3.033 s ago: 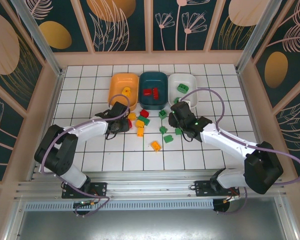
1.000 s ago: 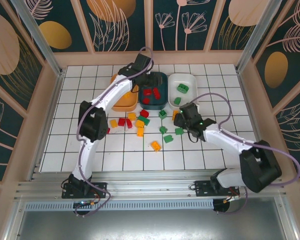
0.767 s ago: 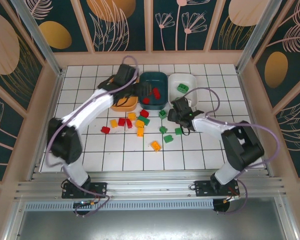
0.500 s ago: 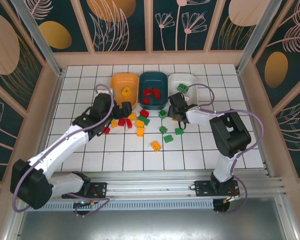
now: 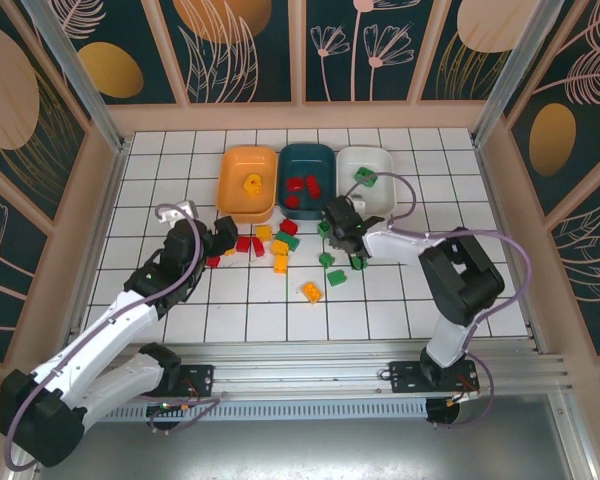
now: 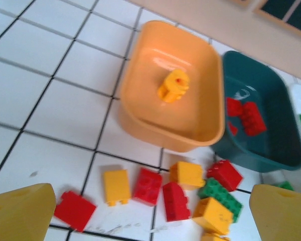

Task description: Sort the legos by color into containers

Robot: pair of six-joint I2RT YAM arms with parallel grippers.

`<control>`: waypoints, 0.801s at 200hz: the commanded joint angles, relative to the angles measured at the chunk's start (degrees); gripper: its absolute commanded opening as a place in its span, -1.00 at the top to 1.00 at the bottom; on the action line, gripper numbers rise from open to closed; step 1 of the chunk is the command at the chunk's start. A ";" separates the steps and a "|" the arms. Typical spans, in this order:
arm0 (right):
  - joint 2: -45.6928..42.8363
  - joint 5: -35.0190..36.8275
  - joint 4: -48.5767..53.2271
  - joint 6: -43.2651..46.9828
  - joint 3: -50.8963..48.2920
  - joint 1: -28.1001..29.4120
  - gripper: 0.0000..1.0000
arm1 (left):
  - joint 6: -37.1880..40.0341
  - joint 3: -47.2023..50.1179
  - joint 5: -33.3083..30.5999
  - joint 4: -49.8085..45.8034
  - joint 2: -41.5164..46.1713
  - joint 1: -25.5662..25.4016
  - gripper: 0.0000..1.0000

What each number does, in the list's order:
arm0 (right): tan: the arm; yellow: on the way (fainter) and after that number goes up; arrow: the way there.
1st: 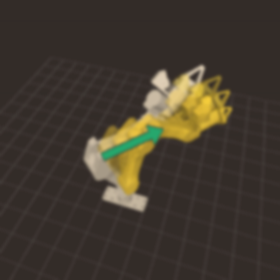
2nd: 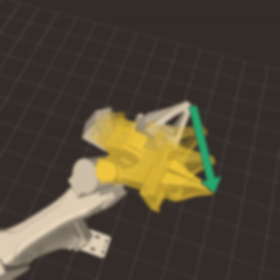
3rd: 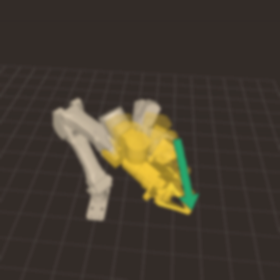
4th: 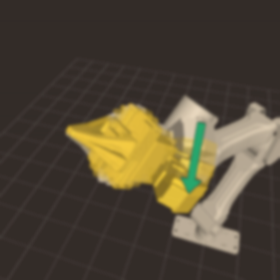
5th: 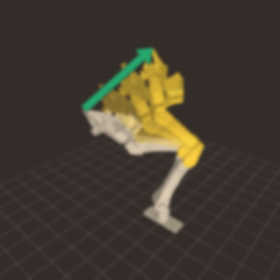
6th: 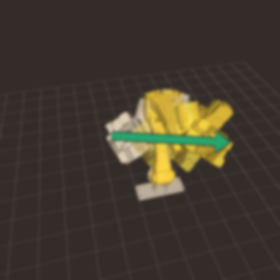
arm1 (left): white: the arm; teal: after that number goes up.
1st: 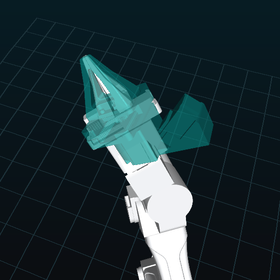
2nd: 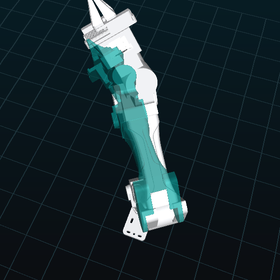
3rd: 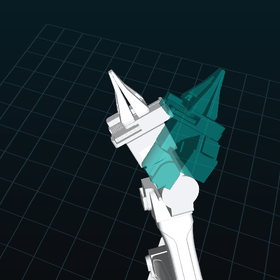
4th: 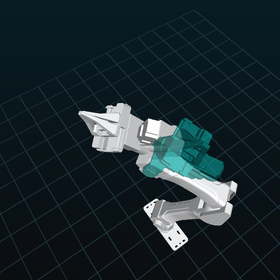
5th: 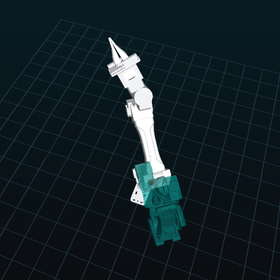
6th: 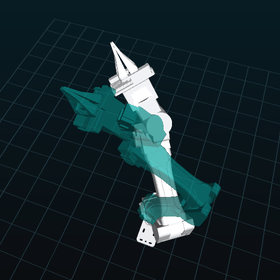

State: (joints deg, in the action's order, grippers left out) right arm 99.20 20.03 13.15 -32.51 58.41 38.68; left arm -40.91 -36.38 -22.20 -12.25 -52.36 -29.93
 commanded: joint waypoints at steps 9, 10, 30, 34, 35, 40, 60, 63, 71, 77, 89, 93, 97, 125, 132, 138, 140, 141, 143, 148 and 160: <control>-3.43 5.39 3.07 -0.27 8.90 7.74 0.41 | -9.72 8.71 -2.77 3.28 1.90 0.52 -0.97; -3.24 5.38 3.13 -0.10 9.26 7.95 0.42 | -9.94 8.97 -2.68 3.37 1.91 0.55 -0.97; 1.22 4.49 1.85 2.87 16.37 10.93 0.42 | -13.64 12.34 -0.61 4.08 1.51 0.74 -0.97; 2.40 4.09 1.24 3.62 17.80 11.26 0.42 | -14.11 12.85 -0.32 4.08 1.41 0.74 -0.97; 2.71 3.94 1.03 3.78 18.10 11.30 0.41 | -14.20 12.92 -0.23 4.08 1.39 0.74 -0.97; 4.24 3.44 0.39 4.60 20.05 11.67 0.42 | -14.52 13.43 0.20 4.20 1.34 0.75 -0.97; 11.15 2.87 -2.93 9.20 26.99 12.40 0.42 | -16.64 15.80 4.03 6.39 1.04 0.76 -0.97; 12.11 3.10 -3.59 10.02 27.67 12.39 0.42 | -17.00 16.22 5.04 7.05 0.90 0.80 -0.97; 14.57 3.04 -4.93 11.85 29.83 12.43 0.42 | -17.70 17.09 7.60 8.36 0.45 0.76 -0.97; 16.16 2.57 -5.62 13.15 31.66 12.43 0.42 | -18.49 17.55 8.91 8.55 0.17 0.76 -0.97; 19.44 2.57 -5.62 15.01 35.88 12.39 0.42 | -19.65 18.60 10.96 8.65 -0.06 0.75 -0.97; 20.47 2.65 -5.22 15.33 37.32 12.33 0.42 | -19.88 19.05 11.48 8.58 0.04 0.80 -0.97; 21.48 2.62 -4.84 15.62 38.92 12.14 0.41 | -20.23 19.54 11.97 8.56 0.33 0.78 -0.97; 28.01 0.88 -2.83 17.33 47.45 10.93 0.41 | -21.89 24.06 14.33 9.78 5.36 0.76 -0.91; 30.00 0.17 -1.47 17.55 49.82 10.28 0.40 | -21.93 24.61 13.85 9.07 7.12 0.89 -0.91; 31.65 0.01 0.01 17.70 51.90 9.85 0.40 | -21.87 24.75 13.39 8.20 8.56 0.76 -0.91; 32.08 0.05 0.32 17.80 52.49 9.67 0.40 | -21.77 24.77 13.16 7.90 8.98 0.75 -0.91; 32.27 0.03 0.53 17.82 52.76 9.62 0.40 | -21.72 24.78 13.11 7.79 9.27 0.75 -0.91; 32.77 -0.08 0.80 17.94 53.36 9.43 0.40 | -21.62 24.76 13.00 7.53 9.77 0.75 -0.91; 33.65 -0.38 1.22 18.31 54.33 9.20 0.39 | -21.28 24.78 12.66 6.89 10.92 0.78 -0.91; 35.63 -0.86 1.92 19.02 56.63 8.62 0.35 | -20.23 24.58 12.14 5.79 13.11 0.83 -0.91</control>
State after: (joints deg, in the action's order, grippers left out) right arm 131.33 19.79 11.79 -16.36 109.03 49.36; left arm -61.19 -11.62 -9.82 -5.21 -43.35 -29.52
